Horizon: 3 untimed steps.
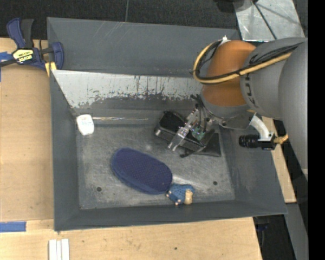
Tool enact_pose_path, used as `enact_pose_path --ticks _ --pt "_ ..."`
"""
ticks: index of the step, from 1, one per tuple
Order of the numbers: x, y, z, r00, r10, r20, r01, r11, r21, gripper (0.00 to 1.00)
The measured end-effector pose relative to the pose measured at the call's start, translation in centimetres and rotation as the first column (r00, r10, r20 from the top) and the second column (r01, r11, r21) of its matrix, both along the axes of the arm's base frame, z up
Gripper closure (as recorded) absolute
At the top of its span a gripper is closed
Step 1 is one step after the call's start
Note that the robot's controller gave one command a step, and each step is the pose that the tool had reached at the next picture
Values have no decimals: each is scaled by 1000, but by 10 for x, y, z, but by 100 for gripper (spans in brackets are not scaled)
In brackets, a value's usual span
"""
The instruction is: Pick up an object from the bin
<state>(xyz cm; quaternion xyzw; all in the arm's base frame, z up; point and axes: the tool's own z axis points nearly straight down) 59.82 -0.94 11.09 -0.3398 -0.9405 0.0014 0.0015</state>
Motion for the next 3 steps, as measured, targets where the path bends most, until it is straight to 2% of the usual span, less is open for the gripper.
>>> enact_pose_path --ticks 1,2,3 --pt "-1 -1 40 1000 3 2 -3 1000 1 100" --pt "-2 -2 40 1000 4 -2 -4 1000 0 100" --pt "-4 -3 58 1000 6 1 -6 1000 1 100"
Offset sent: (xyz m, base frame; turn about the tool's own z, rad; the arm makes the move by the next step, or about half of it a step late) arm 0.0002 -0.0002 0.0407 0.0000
